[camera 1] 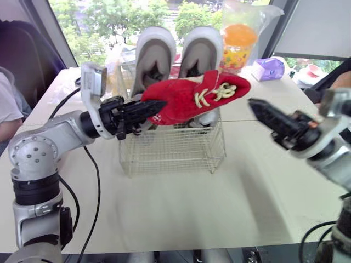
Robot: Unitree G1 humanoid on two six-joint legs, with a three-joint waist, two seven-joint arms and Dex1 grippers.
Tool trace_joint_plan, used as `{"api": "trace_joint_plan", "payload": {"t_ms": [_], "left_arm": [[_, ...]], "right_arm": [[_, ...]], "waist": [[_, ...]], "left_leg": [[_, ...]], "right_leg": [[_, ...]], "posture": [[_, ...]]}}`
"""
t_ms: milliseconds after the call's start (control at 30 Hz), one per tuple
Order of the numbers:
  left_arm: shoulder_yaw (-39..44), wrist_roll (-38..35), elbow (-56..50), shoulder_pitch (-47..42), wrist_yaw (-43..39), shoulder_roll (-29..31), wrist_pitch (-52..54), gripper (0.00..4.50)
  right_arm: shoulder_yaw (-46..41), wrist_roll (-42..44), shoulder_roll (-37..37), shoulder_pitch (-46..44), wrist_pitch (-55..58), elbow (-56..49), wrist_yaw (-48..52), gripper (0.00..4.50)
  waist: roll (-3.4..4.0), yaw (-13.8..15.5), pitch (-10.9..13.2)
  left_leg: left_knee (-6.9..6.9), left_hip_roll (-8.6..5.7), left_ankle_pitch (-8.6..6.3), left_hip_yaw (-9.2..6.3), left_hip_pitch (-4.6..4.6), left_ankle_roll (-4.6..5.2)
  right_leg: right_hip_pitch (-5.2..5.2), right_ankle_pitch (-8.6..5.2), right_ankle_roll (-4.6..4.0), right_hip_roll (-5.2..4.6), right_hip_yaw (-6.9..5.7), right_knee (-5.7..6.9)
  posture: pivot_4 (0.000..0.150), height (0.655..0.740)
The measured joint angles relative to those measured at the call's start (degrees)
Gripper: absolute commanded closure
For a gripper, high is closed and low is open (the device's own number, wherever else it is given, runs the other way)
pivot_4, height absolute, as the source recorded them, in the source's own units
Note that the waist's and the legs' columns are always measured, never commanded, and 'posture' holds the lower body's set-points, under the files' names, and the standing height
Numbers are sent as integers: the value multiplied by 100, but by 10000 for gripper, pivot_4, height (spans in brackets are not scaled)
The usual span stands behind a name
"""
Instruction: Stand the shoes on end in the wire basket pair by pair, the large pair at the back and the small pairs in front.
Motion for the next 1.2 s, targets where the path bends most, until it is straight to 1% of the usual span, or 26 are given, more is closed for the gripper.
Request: {"api": "trace_joint_plan", "payload": {"t_ms": [167,400,533,667,967,1200], "left_arm": [[14,-48,36,-121,10,-44,-123,42811],[142,-88,86,-169,21,-40,-388,42811],[217,-119,85,-161,135,-60,-489,42811],[231,-257,84,-153,340,-93,-490,42811],[242,-1008,-174,90,1095,-157,-502,42811],[80,-1555,-318,118,1378,-80,-485,42811]], "right_arm": [[763,-145,504,-348,-454,-240,-327,622],[1252,-269,751,-1098,-792,50,-553,622],[1405,-268,911,-1416,-864,308,-708,622],[1469,-318,983,-1525,-906,472,-717,622],[1531,-392,1023,-1607,-925,710,-617,622],[1502,-376,1000,-1608,-920,765,-472,622]], "waist": [[0,21,0],[0,33,0],[0,29,0],[0,33,0],[0,25,0],[0,33,0]], "left_leg": [[2,-1,0,2,-3,0],[2,-2,0,4,-6,0],[1,-2,0,3,-6,0],[1,-2,0,3,-8,0],[0,0,0,2,-8,0],[0,-2,0,3,-9,0]], "right_leg": [[0,0,-1,-1,2,-4],[0,-1,-2,-2,4,-7],[0,0,-1,-2,4,-6],[0,0,-1,-3,4,-8],[-2,0,-1,-3,4,-7],[-2,-1,-2,-4,4,-9]], "posture": [[1500,7400],[1500,7400],[1500,7400],[1500,7400],[1500,7400],[1500,7400]]}}
